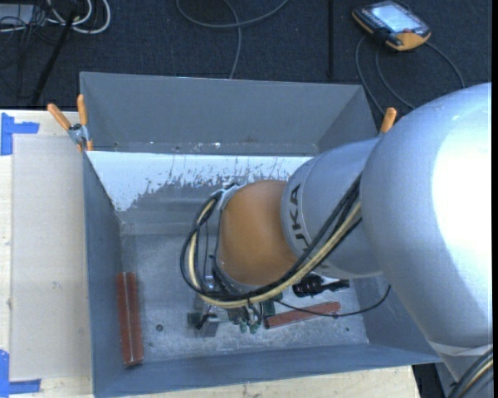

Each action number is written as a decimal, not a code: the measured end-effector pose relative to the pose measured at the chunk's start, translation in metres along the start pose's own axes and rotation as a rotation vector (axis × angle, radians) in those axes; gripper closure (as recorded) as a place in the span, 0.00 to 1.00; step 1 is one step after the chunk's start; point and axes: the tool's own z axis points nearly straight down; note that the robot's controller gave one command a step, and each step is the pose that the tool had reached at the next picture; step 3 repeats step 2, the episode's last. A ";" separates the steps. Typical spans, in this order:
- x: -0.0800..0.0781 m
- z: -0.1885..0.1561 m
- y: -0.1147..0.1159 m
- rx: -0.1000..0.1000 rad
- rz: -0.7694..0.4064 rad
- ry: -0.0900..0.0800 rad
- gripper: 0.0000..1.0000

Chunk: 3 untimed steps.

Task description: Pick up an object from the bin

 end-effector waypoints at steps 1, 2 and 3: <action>0.000 0.000 0.000 0.000 0.000 0.000 1.00; -0.012 -0.131 -0.021 0.000 -0.009 -0.003 1.00; -0.012 -0.131 -0.021 0.000 -0.009 -0.003 1.00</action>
Offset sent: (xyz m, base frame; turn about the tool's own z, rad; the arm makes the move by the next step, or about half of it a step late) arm 0.0114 -0.0211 0.1316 -0.0101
